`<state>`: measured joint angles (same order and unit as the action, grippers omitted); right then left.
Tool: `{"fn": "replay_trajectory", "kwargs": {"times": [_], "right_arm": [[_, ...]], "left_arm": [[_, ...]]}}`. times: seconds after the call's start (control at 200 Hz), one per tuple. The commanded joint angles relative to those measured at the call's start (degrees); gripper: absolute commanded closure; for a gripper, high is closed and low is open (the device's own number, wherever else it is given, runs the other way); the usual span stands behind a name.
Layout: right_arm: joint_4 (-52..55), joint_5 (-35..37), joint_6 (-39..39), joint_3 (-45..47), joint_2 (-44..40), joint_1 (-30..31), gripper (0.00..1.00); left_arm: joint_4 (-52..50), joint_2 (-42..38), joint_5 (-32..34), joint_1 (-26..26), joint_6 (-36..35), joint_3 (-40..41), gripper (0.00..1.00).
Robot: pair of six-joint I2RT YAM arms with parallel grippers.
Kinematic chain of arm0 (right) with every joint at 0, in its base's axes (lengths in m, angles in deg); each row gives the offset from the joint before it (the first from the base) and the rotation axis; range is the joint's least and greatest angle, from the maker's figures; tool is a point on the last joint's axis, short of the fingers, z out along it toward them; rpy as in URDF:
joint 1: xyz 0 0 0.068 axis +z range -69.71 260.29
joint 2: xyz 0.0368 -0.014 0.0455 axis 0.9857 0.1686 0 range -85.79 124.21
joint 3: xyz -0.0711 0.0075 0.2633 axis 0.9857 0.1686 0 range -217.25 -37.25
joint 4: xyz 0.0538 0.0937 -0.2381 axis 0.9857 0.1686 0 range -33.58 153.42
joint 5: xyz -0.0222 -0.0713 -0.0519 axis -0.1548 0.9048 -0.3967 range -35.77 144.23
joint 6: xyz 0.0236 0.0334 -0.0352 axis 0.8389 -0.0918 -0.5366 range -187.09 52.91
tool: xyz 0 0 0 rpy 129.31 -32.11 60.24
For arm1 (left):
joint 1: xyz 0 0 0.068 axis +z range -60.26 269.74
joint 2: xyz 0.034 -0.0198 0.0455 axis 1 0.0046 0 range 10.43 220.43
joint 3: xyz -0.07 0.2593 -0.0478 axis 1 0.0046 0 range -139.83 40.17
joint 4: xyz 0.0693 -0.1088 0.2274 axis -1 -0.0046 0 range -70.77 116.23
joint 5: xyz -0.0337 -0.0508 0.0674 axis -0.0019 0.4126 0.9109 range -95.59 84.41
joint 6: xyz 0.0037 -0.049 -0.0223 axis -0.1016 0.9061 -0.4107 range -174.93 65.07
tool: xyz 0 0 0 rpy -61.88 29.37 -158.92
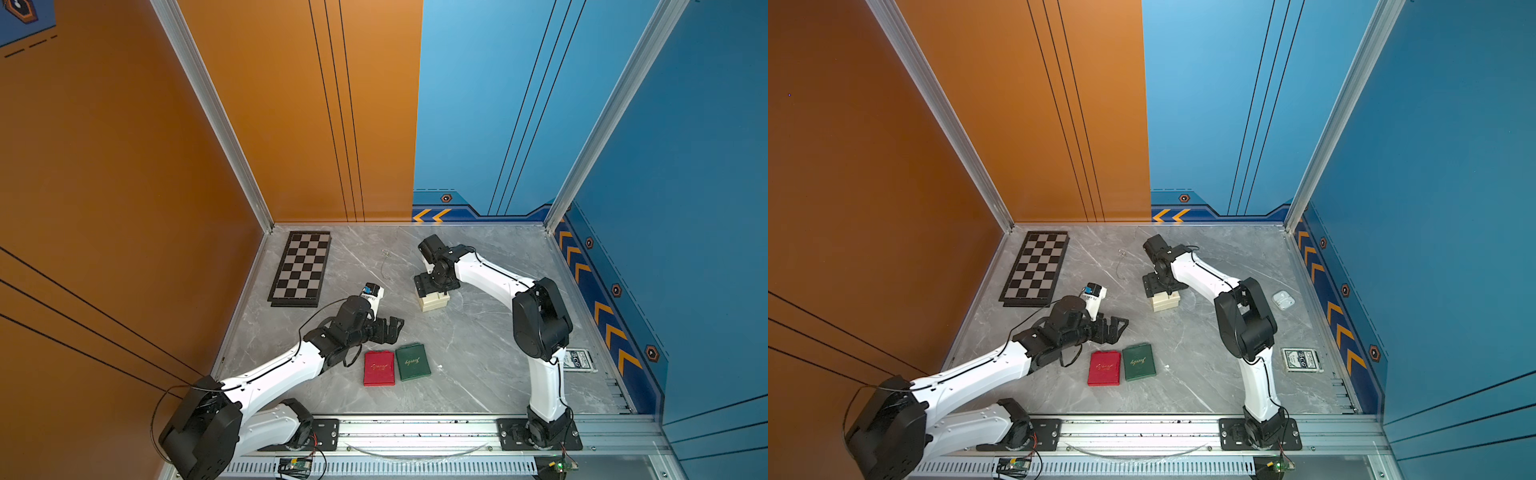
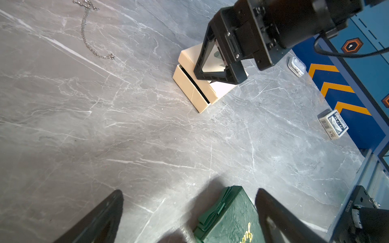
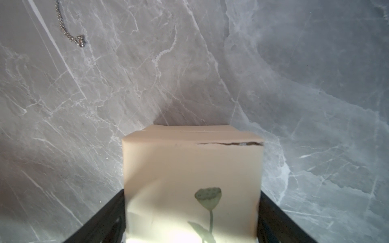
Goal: Take the necklace out of the lift-off lid jewelry box
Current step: Close the lid on the jewelry box.
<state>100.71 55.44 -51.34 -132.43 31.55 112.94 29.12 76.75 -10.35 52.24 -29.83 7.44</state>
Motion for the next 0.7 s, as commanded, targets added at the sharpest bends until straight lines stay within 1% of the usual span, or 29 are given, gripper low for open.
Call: {"fn": "replay_trajectory", "kwargs": {"times": [0.0,0.105,0.12,0.185,0.696], "right_arm": [[-0.83,-0.95,-1.2,0.23,1.14,-0.29,0.11],[-0.88,-0.82,-1.23,0.08,1.1,-0.33,0.11],[-0.88,-0.78,-1.24,0.08,2.51,-0.3,0.11],[-0.88,-0.79,-1.24,0.0,3.02,-0.39,0.11],[-1.15,-1.4,-1.16,-0.01,3.75,-0.83,0.11]], "left_arm": [[-0.39,0.57,-0.51,0.56,0.11,-0.49,0.01],[-0.4,0.73,-0.49,0.52,0.12,-0.58,0.02],[-0.38,0.71,-0.48,0.5,0.12,-0.66,0.01],[-0.37,0.82,-0.5,0.5,0.12,-0.72,0.02],[-0.35,1.22,-0.55,0.59,-0.1,-0.9,0.01]]}}
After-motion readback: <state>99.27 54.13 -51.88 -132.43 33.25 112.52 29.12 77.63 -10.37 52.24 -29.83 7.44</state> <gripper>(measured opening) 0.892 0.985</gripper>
